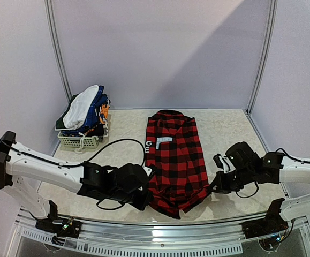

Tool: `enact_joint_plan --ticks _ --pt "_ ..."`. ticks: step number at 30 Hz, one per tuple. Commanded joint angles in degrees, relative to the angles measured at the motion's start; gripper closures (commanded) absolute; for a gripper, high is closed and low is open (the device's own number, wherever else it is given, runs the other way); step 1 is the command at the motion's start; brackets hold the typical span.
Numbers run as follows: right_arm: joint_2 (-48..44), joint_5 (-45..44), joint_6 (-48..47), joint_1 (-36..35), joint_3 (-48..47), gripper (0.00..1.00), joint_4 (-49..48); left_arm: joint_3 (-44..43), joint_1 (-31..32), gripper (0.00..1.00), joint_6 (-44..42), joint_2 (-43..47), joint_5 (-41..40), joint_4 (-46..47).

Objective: Fold and stack the mixed laundry pile
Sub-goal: Pick up the rectangle-folded shirt from the center of the board, then fold the rectangle-folded shirt at the center of the board.

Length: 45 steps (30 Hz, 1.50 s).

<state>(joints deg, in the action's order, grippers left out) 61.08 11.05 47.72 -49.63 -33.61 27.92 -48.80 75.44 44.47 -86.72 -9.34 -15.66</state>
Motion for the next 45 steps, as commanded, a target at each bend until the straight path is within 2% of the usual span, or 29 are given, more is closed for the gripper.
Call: enact_joint_plan --ticks 1,10,14,26,33,39,45 --pt "0.6 -4.8 -1.3 -0.4 -3.3 1.0 0.0 -2.4 -0.9 1.0 -2.2 1.5 -4.5 -2.6" --pt "4.6 -10.7 -2.0 -0.5 -9.1 1.0 0.9 -6.6 -2.2 1.0 -4.1 1.1 -9.8 -6.5" --pt "5.8 -16.3 -2.2 -0.4 -12.3 1.0 1.4 -8.8 -3.5 1.0 -4.8 1.1 -12.0 -7.2" --pt "15.4 -32.0 -4.3 1.4 -25.2 1.0 3.4 -20.6 -13.1 1.0 -9.9 -4.4 -14.6 -9.2" --pt "25.0 -32.1 -9.3 7.5 -33.8 1.0 -0.3 -28.8 -20.0 1.0 -12.1 -12.5 -13.3 -10.9" --pt "37.4 -28.6 -12.9 13.6 -41.6 1.0 -3.7 -35.0 -25.9 1.0 -13.2 -21.1 -11.9 -11.1" --pt "47.4 -26.8 -14.1 16.0 -47.7 1.0 -4.1 -41.0 -30.3 1.0 -15.3 -29.1 -7.6 -10.1"
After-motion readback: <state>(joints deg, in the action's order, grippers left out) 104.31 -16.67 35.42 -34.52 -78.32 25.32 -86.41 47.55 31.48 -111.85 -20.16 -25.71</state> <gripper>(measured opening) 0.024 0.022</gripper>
